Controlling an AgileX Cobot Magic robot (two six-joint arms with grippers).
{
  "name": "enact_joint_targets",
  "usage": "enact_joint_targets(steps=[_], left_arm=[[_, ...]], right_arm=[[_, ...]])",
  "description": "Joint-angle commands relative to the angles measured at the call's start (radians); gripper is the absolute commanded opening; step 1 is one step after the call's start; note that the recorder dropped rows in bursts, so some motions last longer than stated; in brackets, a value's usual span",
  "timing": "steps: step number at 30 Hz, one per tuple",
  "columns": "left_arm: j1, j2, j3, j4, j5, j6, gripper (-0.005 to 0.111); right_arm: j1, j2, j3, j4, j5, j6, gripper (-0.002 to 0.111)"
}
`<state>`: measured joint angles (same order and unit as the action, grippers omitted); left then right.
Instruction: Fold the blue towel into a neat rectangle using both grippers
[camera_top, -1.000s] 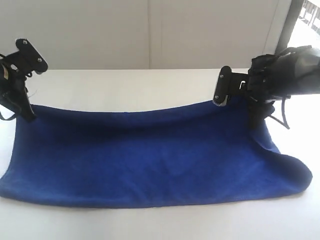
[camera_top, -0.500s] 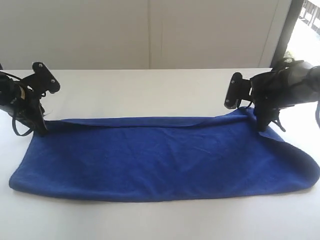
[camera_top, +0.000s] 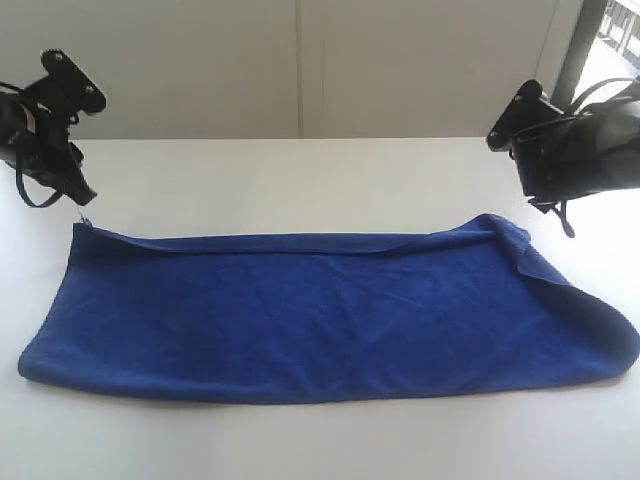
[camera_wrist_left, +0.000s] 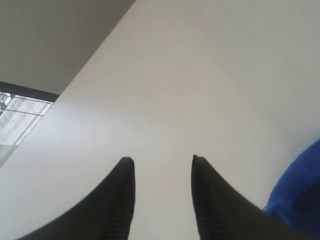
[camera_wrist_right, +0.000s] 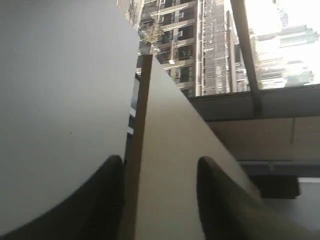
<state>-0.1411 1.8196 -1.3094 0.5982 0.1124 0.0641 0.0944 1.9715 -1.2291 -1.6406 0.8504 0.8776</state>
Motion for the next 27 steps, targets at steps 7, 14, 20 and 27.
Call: enact_joint_targets(steps=[7,14,20,27], left_arm=[[0.0,-0.163,-0.017,-0.322,0.441,0.028,-0.001],[0.0,-0.128,-0.017,-0.867,0.821,0.553,0.0],[0.0,-0.003,-0.017,-0.876,0.8,0.568,0.0],[0.0,0.126,-0.017,-0.876,0.749,0.568,0.0]], right_arm=[[0.005,-0.194,-0.022,1.432,-0.266,-1.118,0.0],[0.007,-0.149,-0.056,2.049,0.044,-1.588,0.0],[0.026,-0.079,-0.056,2.054,-0.008,-1.588,0.0],[0.026,-0.01,-0.056,2.054,-0.004,-1.588,0.0]])
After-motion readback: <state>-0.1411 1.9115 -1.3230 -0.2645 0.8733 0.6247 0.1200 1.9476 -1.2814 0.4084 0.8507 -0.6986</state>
